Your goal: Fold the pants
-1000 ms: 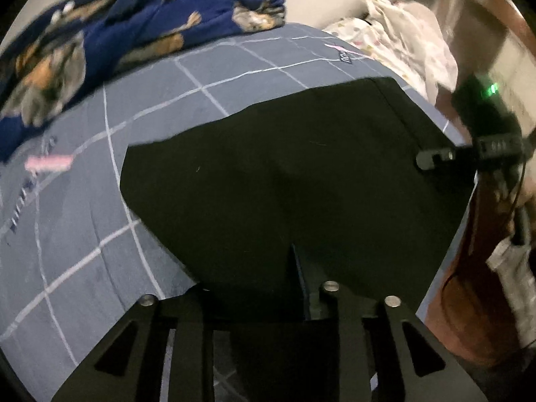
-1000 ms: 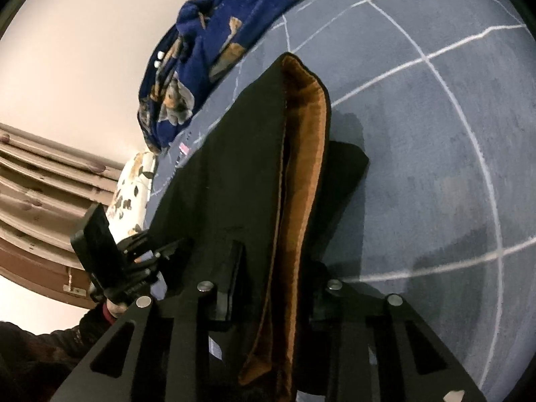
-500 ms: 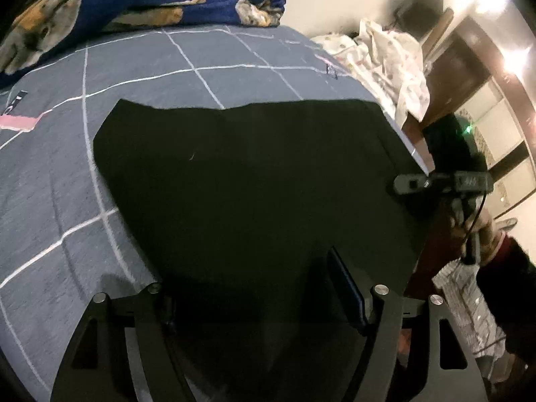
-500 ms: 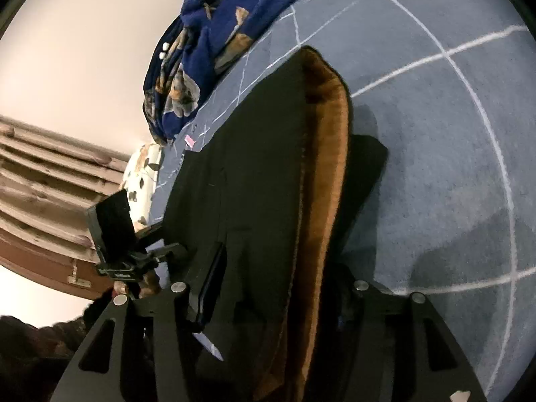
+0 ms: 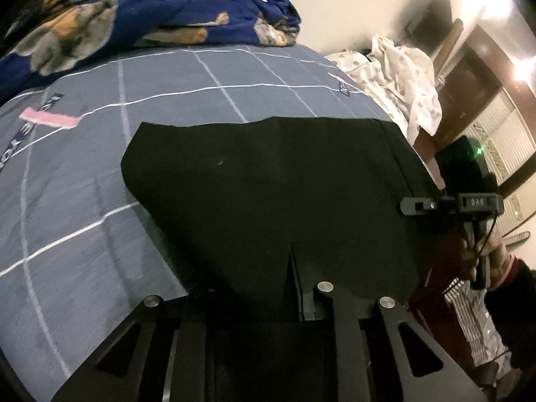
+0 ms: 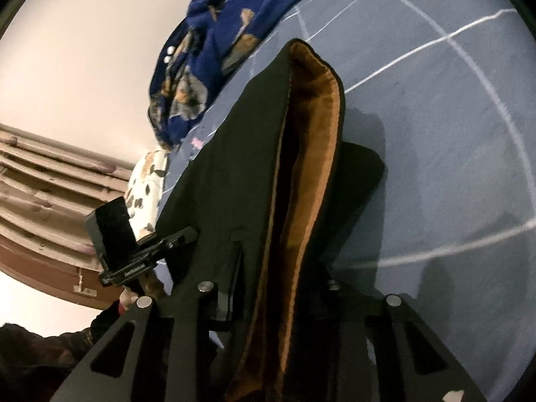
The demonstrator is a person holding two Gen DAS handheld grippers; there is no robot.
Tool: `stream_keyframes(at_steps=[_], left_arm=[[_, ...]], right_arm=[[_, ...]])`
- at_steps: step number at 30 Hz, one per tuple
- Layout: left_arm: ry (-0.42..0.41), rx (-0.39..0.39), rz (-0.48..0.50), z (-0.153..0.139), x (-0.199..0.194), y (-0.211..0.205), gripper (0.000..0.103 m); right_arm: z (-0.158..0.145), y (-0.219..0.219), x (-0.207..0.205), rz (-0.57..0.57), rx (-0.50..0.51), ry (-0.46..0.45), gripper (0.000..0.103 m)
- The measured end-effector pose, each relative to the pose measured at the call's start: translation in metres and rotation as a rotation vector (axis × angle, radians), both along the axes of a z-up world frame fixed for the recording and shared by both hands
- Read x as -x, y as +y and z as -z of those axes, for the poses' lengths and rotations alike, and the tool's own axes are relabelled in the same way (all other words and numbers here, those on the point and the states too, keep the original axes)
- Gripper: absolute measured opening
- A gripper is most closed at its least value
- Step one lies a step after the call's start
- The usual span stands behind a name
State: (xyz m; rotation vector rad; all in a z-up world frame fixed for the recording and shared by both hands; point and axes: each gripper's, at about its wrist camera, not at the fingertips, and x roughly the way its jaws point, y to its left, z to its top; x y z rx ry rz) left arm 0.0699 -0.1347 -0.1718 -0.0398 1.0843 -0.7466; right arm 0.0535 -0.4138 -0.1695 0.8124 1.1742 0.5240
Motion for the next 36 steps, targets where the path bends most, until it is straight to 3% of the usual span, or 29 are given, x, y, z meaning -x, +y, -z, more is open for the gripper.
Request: stream_keyframes(at_steps=[19,36], left_arm=[[-0.138,-0.167,-0.127,-0.031,0.038,0.092,0.021],[-0.167,-0.186,-0.218,-0.032,0.028,0.144,0.021]], right_arm=[[-0.008,0.106,-0.020,-0.040,-0.106,-0.045,0.026],[-0.008,0.161,-0.045,-0.084,-0.094,-0.041,0.026]])
